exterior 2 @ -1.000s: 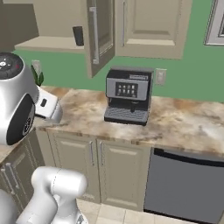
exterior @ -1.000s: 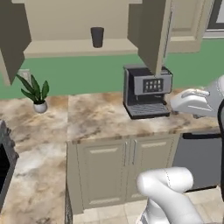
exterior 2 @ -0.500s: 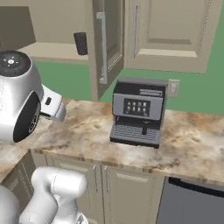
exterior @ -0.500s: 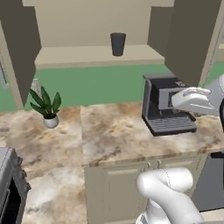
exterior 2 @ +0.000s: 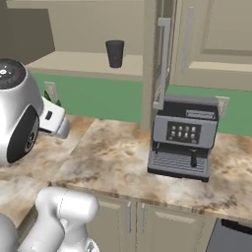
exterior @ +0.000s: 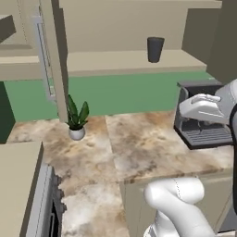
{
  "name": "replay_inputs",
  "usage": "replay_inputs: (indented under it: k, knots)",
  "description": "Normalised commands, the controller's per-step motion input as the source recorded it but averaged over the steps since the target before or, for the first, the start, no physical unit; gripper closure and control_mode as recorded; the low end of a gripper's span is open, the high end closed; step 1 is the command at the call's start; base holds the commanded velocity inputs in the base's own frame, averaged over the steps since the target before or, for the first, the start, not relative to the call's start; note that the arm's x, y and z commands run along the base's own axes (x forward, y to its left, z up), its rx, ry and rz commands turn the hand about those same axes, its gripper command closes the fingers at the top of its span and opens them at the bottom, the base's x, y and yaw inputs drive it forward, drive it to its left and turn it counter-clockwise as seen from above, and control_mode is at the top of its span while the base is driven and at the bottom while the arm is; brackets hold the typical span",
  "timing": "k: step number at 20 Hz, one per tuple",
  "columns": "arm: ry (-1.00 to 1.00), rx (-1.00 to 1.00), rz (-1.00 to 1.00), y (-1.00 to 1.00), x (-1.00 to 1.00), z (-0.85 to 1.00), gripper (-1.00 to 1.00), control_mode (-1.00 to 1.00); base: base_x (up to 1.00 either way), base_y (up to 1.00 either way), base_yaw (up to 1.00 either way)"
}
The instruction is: There is a bowl on the dining counter. Grab a lemon wedge from the fridge and place it in the bowl. Then get the liquor bottle and glass cup from the cabinet and place them next to the bowl.
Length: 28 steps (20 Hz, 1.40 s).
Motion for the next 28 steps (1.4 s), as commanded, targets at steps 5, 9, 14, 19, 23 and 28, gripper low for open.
replay_inputs:
  k: [5, 9, 14, 19, 23, 28]
  knots:
    - [0.0, 0.0, 0.0, 0.0, 0.0, 0.0, -1.0, 1.0, 1.0, 0.14, 0.0]
    - [0.0, 0.0, 0.0, 0.0, 0.0, 0.0, -1.0, 1.0, 1.0, 0.03, 0.0]
    - [0.0, 0.0, 0.0, 0.0, 0.0, 0.0, -1.0, 1.0, 0.89, 0.14, 0.0]
    - [-0.03, -0.13, 0.0, 0.17, 0.05, 0.37, -1.0, -1.0, 0.06, 0.04, 0.0]
    - [-0.11, -0.27, 0.03, 0.17, 0.18, 0.63, -1.0, -1.0, 0.0, 0.0, 0.0]
    - [-0.07, -0.31, 0.1, 0.0, 0.47, 0.58, -1.0, -1.0, 0.0, 0.0, 0.0]
